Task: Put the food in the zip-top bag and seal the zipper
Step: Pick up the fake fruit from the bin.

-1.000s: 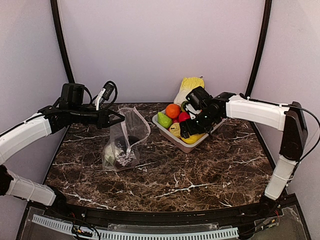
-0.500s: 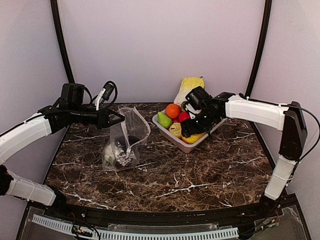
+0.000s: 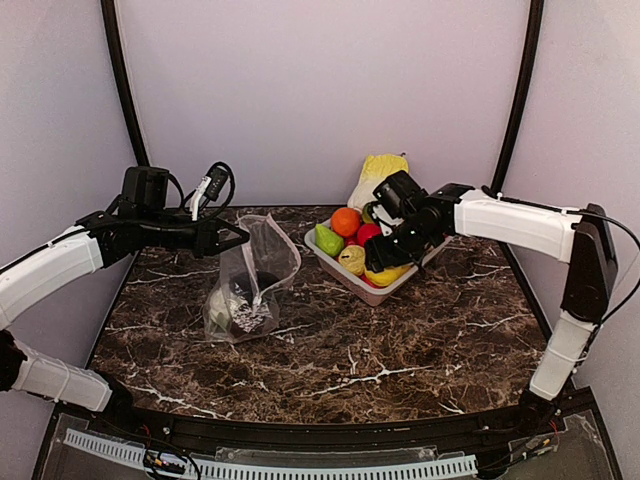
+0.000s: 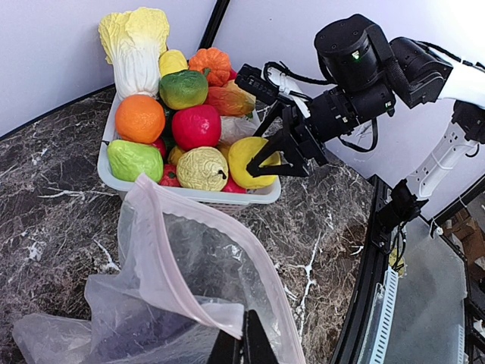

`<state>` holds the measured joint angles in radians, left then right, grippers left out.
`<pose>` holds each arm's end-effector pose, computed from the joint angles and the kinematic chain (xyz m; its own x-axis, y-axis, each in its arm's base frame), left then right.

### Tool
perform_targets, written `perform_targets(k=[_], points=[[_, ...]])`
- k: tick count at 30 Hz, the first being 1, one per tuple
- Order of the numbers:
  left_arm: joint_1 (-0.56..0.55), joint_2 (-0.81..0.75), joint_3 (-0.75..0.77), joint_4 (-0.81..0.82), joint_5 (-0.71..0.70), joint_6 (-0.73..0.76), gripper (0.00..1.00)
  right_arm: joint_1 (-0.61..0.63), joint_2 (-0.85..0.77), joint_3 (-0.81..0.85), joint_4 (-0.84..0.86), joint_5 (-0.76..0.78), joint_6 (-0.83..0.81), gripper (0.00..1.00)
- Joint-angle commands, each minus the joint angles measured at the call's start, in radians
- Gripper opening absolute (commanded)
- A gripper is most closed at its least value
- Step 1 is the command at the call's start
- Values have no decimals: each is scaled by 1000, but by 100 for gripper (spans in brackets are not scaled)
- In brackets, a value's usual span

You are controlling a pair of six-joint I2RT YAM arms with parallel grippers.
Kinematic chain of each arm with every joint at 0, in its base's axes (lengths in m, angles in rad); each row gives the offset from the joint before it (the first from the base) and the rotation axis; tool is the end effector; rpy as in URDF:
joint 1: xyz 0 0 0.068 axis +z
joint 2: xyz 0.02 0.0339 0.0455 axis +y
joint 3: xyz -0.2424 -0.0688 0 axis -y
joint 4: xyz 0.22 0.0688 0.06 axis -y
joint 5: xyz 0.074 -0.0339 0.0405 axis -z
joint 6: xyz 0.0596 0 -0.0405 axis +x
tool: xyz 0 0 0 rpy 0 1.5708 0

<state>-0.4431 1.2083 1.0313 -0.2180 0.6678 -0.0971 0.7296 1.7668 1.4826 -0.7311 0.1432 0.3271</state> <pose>0.2305 -0.1502 0.3140 -0.4287 0.1192 -0.8955 0.8153 0.4781 -0.3267 0.2780 0.2372 0.2342 -0.7937 -0.2831 -0.5384 -0.3681 0.9282 0.0546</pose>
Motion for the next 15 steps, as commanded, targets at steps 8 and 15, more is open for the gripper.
perform_targets(k=[8, 15], points=[[-1, -32, 7, -2, -6, 7, 1, -9, -165, -51, 60, -5, 4, 65], [-1, -37, 10, -8, -6, 14, 1, -9, -269, -84, 115, -49, -12, 64]])
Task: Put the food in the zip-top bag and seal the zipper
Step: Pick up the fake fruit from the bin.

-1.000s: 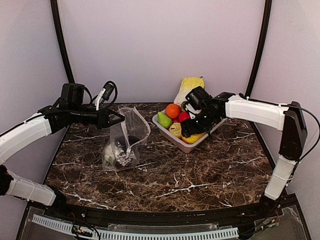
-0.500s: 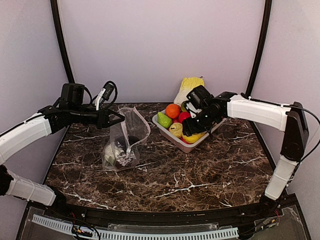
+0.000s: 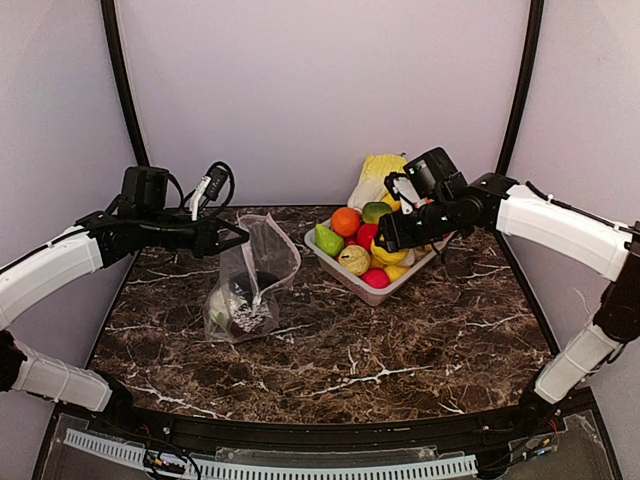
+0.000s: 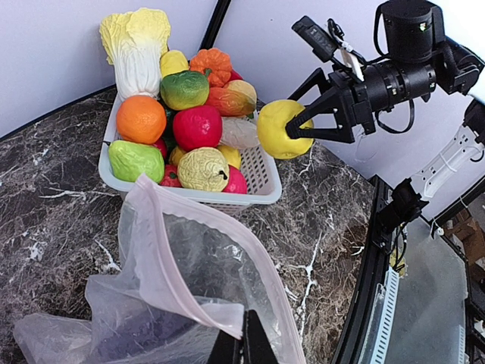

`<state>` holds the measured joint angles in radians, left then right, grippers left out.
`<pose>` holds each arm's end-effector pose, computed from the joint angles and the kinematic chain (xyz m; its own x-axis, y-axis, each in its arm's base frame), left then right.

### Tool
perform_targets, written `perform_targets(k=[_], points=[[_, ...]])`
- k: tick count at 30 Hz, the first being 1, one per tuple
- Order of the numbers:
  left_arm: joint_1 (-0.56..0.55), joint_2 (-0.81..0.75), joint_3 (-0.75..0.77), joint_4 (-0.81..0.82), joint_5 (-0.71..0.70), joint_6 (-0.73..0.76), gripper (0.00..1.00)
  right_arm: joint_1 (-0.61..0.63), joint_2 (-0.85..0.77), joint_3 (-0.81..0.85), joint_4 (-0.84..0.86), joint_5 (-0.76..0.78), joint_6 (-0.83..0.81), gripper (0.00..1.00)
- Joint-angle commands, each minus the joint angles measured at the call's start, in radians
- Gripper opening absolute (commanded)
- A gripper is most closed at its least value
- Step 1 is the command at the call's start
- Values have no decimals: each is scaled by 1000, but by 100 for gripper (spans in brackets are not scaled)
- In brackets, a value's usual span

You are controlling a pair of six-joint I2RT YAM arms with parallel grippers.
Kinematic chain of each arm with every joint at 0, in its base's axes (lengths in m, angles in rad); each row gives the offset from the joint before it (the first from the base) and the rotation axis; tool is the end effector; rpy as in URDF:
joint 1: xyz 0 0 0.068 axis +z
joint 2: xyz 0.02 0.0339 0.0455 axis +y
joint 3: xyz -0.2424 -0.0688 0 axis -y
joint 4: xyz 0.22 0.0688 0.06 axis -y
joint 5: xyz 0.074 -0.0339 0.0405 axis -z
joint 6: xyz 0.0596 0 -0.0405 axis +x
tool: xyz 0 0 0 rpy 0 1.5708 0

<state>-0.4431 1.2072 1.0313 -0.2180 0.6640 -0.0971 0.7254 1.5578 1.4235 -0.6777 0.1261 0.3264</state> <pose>0.2305 -0.1500 0.3142 -0.4277 0.1185 -0.8961 0.8141 0.4812 -0.3249 0.2553 0.2163 0.2893 -0.7046 -0.1996 -0.6810 -0.3880 0.9118 0.1342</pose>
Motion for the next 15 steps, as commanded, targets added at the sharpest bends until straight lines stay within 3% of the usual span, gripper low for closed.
perform_targets(k=[1, 15], points=[[-1, -38, 9, -8, -4, 15, 1, -4, -70, -27, 67, -40, -13, 64], [-1, -37, 10, -8, -4, 15, 1, 14, -161, -21, 137, -192, -10, 62]])
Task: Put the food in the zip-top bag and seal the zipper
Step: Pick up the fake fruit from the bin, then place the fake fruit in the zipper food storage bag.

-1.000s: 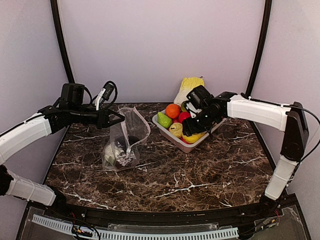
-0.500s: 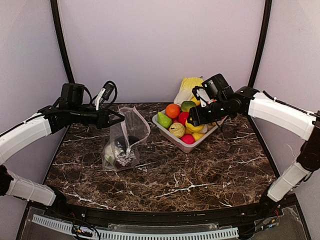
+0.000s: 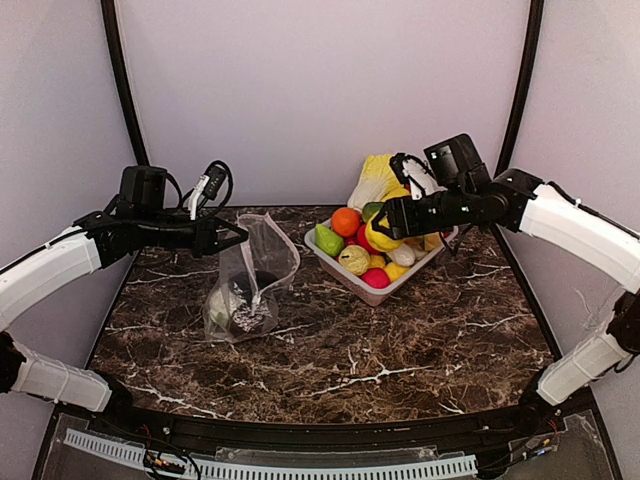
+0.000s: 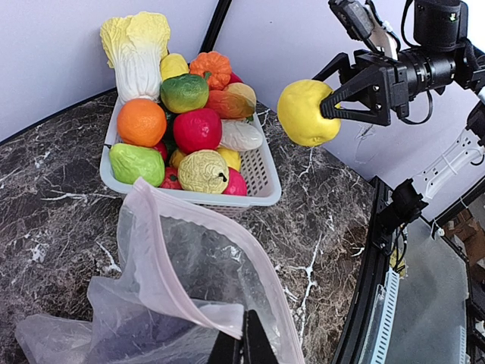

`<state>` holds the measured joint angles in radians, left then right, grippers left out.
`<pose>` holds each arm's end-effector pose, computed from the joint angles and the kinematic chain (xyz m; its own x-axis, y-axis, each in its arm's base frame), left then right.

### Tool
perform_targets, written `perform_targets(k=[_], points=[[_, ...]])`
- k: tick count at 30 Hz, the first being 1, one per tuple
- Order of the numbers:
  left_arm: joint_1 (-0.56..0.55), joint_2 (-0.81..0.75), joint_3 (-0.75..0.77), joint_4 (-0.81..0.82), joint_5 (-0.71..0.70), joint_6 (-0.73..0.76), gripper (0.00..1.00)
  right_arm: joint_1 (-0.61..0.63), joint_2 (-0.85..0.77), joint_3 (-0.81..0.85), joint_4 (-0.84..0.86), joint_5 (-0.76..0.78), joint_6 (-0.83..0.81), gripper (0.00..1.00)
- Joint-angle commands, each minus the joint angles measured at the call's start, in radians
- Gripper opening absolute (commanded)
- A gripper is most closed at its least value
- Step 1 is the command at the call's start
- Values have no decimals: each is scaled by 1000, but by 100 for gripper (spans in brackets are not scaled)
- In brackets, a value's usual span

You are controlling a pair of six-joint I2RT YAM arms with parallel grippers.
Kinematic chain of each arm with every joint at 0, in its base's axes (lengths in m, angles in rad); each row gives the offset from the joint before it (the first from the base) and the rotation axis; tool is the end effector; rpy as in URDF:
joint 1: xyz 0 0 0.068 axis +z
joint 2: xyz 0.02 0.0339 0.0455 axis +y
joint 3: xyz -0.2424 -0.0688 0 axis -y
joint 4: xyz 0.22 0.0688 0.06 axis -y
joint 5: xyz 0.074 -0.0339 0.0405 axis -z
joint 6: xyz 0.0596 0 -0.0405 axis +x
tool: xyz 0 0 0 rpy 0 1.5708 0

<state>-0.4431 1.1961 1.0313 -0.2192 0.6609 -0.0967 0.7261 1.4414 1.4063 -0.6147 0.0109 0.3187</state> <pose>0.2286 -0.1490 0.3168 -0.4192 0.1146 -0.9006 0.8160 0.4825 -0.3184 0.2375 0.2100 0.3253 -0.6356 -0.1454 -0.7582 -0.4826 0.8414 0.2432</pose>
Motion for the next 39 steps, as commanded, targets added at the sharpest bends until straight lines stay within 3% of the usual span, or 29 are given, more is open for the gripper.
perform_targets(k=[1, 12, 17, 26, 39], points=[[-2, -26, 9, -6, -1, 14, 1, 20, -47, -2, 81, -87, -3, 62], [-1, -20, 7, -3, 9, 10, 1, 158, -63, 40, 138, -99, -61, 63], [-1, -20, 8, 0, 14, 8, 1, 202, -30, 38, 234, -214, -83, 63], [-1, -27, 7, 6, 30, 8, 1, 254, 174, 215, 249, -313, -122, 63], [-2, -32, 4, 15, 48, 4, 1, 230, 538, 535, 39, -298, -63, 62]])
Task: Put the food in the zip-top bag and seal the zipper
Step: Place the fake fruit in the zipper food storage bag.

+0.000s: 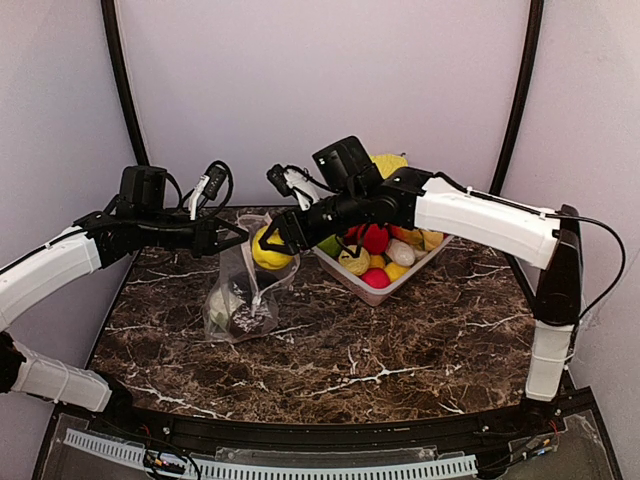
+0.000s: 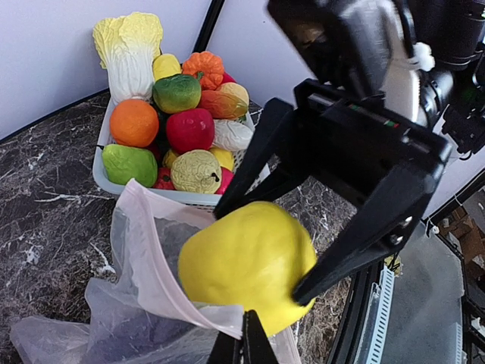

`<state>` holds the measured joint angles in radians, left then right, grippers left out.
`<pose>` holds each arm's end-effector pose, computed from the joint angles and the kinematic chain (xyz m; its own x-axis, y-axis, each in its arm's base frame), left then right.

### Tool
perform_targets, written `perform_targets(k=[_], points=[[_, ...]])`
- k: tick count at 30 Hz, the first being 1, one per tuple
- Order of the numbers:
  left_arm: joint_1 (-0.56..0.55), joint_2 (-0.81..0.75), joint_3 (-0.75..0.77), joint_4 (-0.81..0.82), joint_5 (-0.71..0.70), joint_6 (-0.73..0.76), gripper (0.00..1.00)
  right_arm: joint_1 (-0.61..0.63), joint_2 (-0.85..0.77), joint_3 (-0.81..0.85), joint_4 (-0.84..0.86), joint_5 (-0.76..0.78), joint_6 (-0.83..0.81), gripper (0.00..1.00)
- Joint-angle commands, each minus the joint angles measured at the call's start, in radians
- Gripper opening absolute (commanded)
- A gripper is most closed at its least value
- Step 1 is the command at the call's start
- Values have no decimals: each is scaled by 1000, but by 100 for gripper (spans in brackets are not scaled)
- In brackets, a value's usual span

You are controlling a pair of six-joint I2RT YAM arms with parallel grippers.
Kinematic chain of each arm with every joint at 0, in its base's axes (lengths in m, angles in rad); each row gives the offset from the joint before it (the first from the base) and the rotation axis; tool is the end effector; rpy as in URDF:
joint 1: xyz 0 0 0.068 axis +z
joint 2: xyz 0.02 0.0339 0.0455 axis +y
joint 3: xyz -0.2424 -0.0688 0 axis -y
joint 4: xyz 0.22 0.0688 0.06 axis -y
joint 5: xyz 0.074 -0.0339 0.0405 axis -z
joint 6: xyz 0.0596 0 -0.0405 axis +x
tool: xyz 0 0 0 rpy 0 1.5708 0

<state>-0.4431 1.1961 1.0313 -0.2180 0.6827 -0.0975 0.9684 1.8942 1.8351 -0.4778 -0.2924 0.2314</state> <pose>0.2275 -0.1496 0.3173 -0.4197 0.1156 -0.9003 0.8244 0.4635 -0.3248 0.2311 0.3664 0.3232 -0.4952 -0.3326 -0.8026 -0.8381 0.4261 0.3406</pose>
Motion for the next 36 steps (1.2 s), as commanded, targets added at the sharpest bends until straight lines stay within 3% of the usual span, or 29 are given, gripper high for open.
perform_targets(k=[1, 16, 25, 36], points=[[-2, -32, 4, 14, 27, 4, 1, -11, 108, 131, -120, 17, 25, 62], [-2, -24, 3, 19, 35, -1, 1, 19, 271, 288, -170, -93, 83, 63], [-2, -23, 1, 20, 35, -2, 1, 22, 293, 297, -139, -107, 139, 66], [-2, -28, 2, 20, 35, -3, 1, 22, 269, 282, -129, -70, 139, 81]])
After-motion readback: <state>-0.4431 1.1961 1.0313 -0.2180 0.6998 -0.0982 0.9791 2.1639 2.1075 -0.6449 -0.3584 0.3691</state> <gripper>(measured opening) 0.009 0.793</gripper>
